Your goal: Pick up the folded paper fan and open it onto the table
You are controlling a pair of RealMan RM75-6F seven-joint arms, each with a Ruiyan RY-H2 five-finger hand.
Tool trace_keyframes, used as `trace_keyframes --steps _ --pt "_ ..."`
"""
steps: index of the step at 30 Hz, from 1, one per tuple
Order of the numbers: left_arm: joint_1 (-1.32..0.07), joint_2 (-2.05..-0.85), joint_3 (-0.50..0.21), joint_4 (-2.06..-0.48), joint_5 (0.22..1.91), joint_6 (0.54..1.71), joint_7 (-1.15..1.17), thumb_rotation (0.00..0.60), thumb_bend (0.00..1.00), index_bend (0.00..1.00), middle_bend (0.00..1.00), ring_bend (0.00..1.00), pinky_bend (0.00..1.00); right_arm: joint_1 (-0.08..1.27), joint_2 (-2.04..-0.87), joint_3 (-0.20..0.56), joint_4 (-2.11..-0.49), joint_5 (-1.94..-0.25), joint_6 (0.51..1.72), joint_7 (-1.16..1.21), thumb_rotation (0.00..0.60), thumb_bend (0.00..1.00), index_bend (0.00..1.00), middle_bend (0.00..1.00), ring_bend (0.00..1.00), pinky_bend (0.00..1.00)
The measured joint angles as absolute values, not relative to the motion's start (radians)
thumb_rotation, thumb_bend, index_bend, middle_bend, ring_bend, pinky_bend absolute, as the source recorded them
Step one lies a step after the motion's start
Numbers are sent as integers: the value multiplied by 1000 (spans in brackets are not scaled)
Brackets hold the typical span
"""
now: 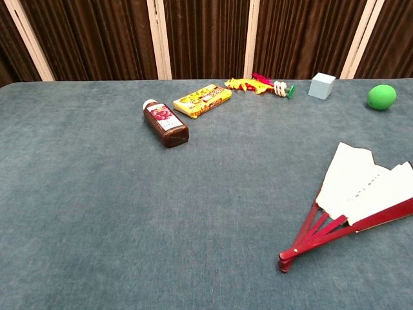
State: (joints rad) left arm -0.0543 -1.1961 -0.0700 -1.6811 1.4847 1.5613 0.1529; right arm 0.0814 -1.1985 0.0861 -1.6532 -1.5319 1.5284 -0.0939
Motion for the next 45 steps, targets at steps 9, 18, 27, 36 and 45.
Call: trace_keyframes --steps 9,18,27,36,45 --pt "-59 -1205 -60 -1689 1506 1558 167 600 222 33 0 0 0 77 -1194 77 -1649 -1530 1525 -99 600 390 139 57 96 104" --pt "-70 -1219 -55 -1682 1508 1537 185 600 222 33 0 0 0 66 -1182 72 -1661 -1544 1546 -77 600 390 141 57 95 104" --pt "-60 -1210 -55 -1695 1522 1567 169 600 222 33 0 0 0 79 -1185 53 -1657 -1576 1521 -88 600 389 196 57 95 105" --pt "-50 -1192 -62 -1702 1516 1582 137 600 222 33 0 0 0 88 -1207 30 -1639 -1594 1488 -94 600 390 226 57 103 104" --pt "-52 -1187 -58 -1706 1516 1570 134 600 222 33 0 0 0 102 -1350 8 -1479 -1624 1470 -79 600 389 229 57 106 104"
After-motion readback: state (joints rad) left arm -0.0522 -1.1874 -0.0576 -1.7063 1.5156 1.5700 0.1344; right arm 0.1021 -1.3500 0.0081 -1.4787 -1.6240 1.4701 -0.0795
